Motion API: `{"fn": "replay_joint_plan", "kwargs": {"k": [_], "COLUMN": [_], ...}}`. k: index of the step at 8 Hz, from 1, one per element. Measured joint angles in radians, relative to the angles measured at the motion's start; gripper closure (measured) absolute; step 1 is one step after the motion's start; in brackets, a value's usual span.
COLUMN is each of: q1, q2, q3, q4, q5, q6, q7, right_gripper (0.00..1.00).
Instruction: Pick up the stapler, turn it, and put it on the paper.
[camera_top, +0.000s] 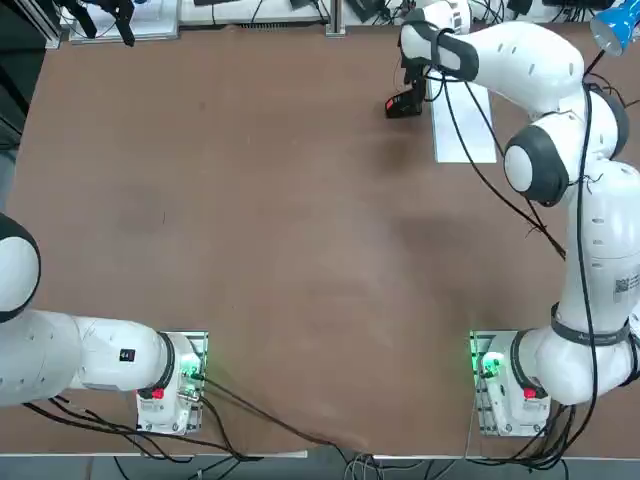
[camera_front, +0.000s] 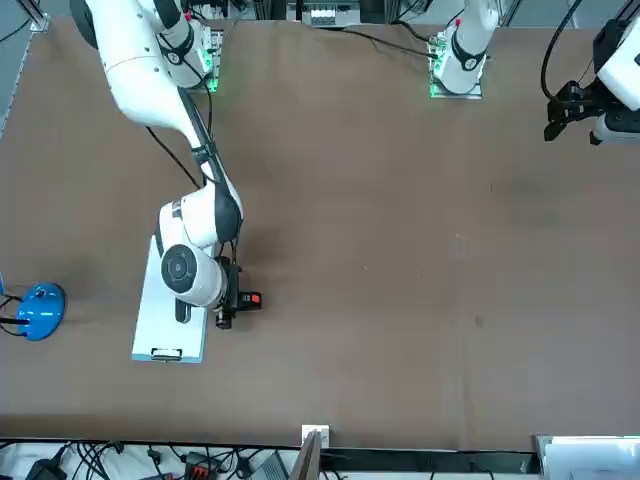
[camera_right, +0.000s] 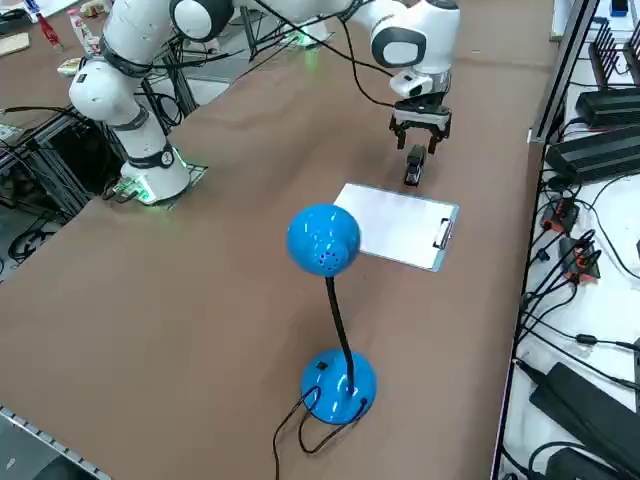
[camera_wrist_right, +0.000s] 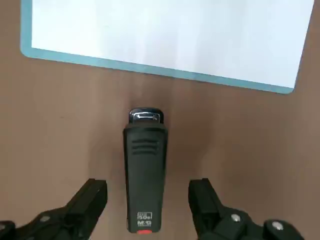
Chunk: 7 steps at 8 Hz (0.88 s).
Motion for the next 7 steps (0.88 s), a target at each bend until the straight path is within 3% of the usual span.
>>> {"fn": "replay_joint_plan", "kwargs": {"k": [7], "q1": [0.001], "q2": [0.024], "q3": [-0.005], "q4": [0.0], "q5": [-0.023], "q6": [0.026], "q7": [0.006], "right_gripper": [0.18]}}
